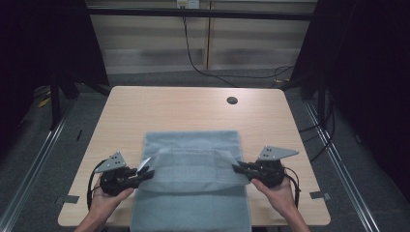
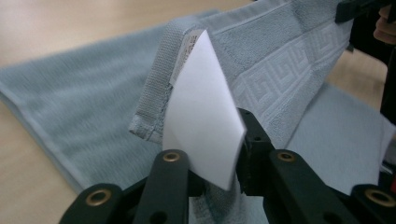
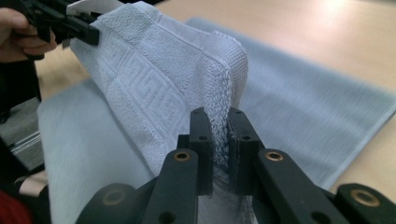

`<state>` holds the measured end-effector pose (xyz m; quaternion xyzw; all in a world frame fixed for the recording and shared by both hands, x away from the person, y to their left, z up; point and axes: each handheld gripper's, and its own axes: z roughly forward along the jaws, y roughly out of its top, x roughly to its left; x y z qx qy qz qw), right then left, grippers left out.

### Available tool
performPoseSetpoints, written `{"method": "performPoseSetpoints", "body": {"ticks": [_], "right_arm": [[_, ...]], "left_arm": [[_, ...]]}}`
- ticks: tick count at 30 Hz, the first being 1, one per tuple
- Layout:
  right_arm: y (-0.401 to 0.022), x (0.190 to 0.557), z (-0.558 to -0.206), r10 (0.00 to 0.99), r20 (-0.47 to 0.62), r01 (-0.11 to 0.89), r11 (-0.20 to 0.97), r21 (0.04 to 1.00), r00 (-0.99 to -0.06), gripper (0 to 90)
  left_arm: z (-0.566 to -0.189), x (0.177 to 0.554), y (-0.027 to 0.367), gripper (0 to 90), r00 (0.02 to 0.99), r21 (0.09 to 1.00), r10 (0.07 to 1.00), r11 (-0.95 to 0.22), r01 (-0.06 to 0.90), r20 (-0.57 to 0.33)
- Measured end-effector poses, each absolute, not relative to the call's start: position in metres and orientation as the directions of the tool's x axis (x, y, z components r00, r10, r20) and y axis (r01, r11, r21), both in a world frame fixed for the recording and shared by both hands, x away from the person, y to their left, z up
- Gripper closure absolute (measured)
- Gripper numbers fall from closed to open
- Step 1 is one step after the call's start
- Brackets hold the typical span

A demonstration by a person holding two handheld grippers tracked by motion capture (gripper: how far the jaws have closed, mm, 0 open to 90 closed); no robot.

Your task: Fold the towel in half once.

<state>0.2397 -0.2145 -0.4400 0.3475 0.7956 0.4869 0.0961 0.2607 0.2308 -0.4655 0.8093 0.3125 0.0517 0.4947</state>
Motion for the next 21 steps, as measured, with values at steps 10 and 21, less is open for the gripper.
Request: {"method": "performPoseSetpoints", "body": {"ticks": [10,21], "right_arm": [[-0.214,0.204,-0.474,0.601,0.263,0.533,0.327,0.780,-0.755,74.8],[-0.216,0.160,-0.486,0.564,0.255,0.531,0.403,0.745,-0.785,69.8]], "left_arm": [[-0.474,0.236,0.225,58.1,0.833,0.807,0.490,-0.364,0.465,-0.259],[-0.447,0.281,0.233,46.9,0.805,0.859,0.534,-0.253,0.445,-0.260]]}}
